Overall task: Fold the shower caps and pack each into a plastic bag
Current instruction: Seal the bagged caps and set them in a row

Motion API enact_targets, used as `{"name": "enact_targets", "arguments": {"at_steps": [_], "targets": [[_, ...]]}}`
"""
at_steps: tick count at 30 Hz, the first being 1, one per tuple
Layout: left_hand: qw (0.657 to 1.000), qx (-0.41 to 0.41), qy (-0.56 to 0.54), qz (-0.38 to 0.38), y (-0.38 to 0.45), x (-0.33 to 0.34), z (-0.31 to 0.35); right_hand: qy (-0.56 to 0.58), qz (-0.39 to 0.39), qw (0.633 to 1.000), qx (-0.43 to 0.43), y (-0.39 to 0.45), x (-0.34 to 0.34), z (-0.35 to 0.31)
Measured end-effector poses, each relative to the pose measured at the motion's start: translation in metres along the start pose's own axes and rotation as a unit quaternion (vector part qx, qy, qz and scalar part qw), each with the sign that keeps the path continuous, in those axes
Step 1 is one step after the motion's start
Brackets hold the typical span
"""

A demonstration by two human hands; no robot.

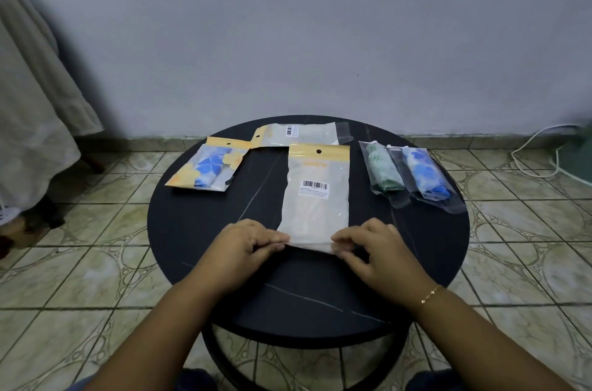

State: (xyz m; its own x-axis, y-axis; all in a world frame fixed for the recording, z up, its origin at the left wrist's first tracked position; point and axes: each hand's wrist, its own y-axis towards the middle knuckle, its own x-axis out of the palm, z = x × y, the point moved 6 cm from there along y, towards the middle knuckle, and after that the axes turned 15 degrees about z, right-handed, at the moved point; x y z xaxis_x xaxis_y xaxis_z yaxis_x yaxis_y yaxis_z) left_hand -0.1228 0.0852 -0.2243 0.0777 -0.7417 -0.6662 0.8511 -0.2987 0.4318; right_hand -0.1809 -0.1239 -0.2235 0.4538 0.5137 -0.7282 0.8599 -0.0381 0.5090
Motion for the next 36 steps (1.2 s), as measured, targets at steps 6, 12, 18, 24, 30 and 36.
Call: {"name": "enact_targets", "arguments": {"at_steps": [6,12,18,24,30,36], "targets": [[0.986,-0.124,-0.114,0.018,-0.003,-0.001,-0.002,0.128,-0.06,0.979,0.15,0.004,-0.001,0.006],[0.957,-0.193,-0.199,0.085,-0.004,0.004,0.004,0.223,0.003,0.945,0.239,0.01,-0.004,0.013],[0.948,-0.249,-0.171,0.097,0.0,0.007,0.002,0.258,0.049,0.918,0.297,0.011,0.0,0.016],[0.945,-0.281,-0.136,0.096,0.004,0.008,0.003,0.255,0.11,0.898,0.342,0.012,0.005,0.022],[0.948,-0.299,-0.084,0.064,0.008,0.013,0.002,0.198,0.118,0.901,0.368,0.016,0.006,0.025],[0.94,-0.327,-0.07,0.068,0.009,0.018,-0.001,0.153,0.101,0.907,0.379,0.017,0.008,0.024]]}}
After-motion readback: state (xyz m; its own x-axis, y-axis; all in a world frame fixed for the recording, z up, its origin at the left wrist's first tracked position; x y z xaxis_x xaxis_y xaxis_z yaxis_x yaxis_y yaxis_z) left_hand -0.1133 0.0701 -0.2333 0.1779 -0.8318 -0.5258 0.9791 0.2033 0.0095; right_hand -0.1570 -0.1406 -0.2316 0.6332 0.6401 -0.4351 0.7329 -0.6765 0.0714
